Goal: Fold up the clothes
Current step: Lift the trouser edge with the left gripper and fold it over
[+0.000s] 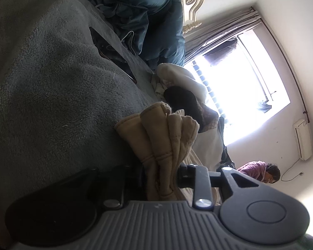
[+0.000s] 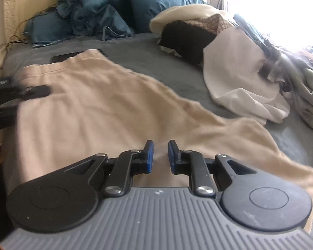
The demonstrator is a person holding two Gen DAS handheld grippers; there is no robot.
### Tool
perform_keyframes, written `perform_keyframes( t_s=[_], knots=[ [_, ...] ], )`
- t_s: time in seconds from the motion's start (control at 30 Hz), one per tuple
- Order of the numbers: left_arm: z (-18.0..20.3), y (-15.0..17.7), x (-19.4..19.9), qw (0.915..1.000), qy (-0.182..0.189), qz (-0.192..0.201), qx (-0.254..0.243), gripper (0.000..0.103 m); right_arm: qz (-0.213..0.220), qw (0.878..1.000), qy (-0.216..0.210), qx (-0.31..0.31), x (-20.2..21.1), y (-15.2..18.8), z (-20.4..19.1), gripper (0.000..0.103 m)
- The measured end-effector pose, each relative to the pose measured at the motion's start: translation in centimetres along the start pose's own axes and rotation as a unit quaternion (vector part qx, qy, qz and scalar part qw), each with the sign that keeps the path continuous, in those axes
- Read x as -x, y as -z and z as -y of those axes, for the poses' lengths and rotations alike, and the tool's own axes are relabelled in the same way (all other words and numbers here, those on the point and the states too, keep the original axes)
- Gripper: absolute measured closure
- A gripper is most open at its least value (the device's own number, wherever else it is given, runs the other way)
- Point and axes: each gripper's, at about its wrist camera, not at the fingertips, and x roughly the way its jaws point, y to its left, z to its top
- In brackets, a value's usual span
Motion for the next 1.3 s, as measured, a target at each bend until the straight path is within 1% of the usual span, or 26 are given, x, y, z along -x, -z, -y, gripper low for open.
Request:
perform_keyframes(
  t_s=[0.13, 0.27, 0.33, 0.37, 0.43, 0.47, 0.63, 0.67, 0.73, 0.8, 0.87, 0.9, 0.93, 1.0, 1.1, 1.17, 1.3],
  knots=[
    [-0.5, 1.3, 1.0, 1.0, 0.0, 0.001, 0.003, 0.071, 0.0, 1.0, -0.01, 0.007, 1.0, 1.4, -2.3, 0.087],
    [-1.0, 3.0, 2.3, 1.0, -0.004, 0.005, 0.003, 0.071, -0.004, 0.999, -0.041, -0.009, 2.2, 2.4, -4.8, 0.087],
    [-0.8, 4.0, 3.1, 0.9999, -0.007, 0.014, -0.006, 0.076, -0.006, 0.998, -0.061, -0.013, 3.0, 2.8, -5.7, 0.087],
    [-0.6, 4.4, 3.6, 0.9998, -0.002, 0.017, -0.012, 0.078, -0.005, 0.998, -0.068, -0.01, 3.4, 2.9, -5.9, 0.088],
    [-0.3, 4.9, 4.4, 0.9995, 0.01, 0.022, -0.02, 0.08, -0.002, 0.996, -0.079, -0.028, 3.9, 2.6, -5.2, 0.088],
    [0.0, 5.1, 4.7, 0.9992, 0.017, 0.025, -0.025, 0.08, 0.002, 0.995, -0.084, -0.047, 3.9, 2.2, -4.5, 0.088],
    [3.2, 6.3, 6.1, 0.9942, 0.052, 0.037, -0.087, 0.081, 0.035, 0.988, -0.088, -0.121, 3.5, 0.2, -1.5, 0.087],
    [3.9, 6.5, 6.2, 0.9926, 0.061, 0.039, -0.097, 0.081, 0.036, 0.987, -0.088, -0.126, 2.9, 0.0, -1.3, 0.087],
    [5.2, 7.5, 6.9, 0.9882, 0.087, 0.036, -0.121, 0.081, 0.01, 0.985, -0.106, -0.139, 1.1, 0.3, -1.3, 0.087],
    [6.7, 9.1, 7.3, 0.9812, 0.105, 0.031, -0.159, 0.081, -0.007, 0.983, -0.121, -0.14, -0.5, 1.6, -2.3, 0.087],
    [8.3, 10.4, 8.1, 0.9719, 0.125, 0.033, -0.197, 0.081, 0.006, 0.989, -0.107, -0.107, -0.3, 2.1, -3.2, 0.087],
    [8.8, 11.0, 8.3, 0.9683, 0.138, 0.034, -0.206, 0.081, 0.004, 0.987, -0.113, -0.11, 0.0, 2.0, -3.1, 0.087],
    [9.1, 11.6, 8.8, 0.9651, 0.15, 0.033, -0.212, 0.081, 0.002, 0.983, -0.129, -0.128, 0.3, 1.8, -2.5, 0.086],
    [9.4, 12.7, 9.7, 0.9589, 0.168, 0.03, -0.227, 0.081, 0.013, 0.977, -0.136, -0.162, 0.9, 1.4, -0.9, 0.087],
    [9.7, 14.6, 11.2, 0.9513, 0.179, 0.023, -0.25, 0.081, 0.034, 0.972, -0.113, -0.204, 1.1, 0.0, 1.7, 0.086],
    [9.8, 15.8, 12.3, 0.9481, 0.187, 0.018, -0.257, 0.081, 0.033, 0.965, -0.106, -0.237, 0.1, -1.1, 3.3, 0.086],
    [10.2, 18.2, 14.4, 0.9426, 0.197, 0.008, -0.27, 0.081, -0.012, 0.947, -0.111, -0.301, -5.0, -2.5, 5.9, 0.086]
  ],
)
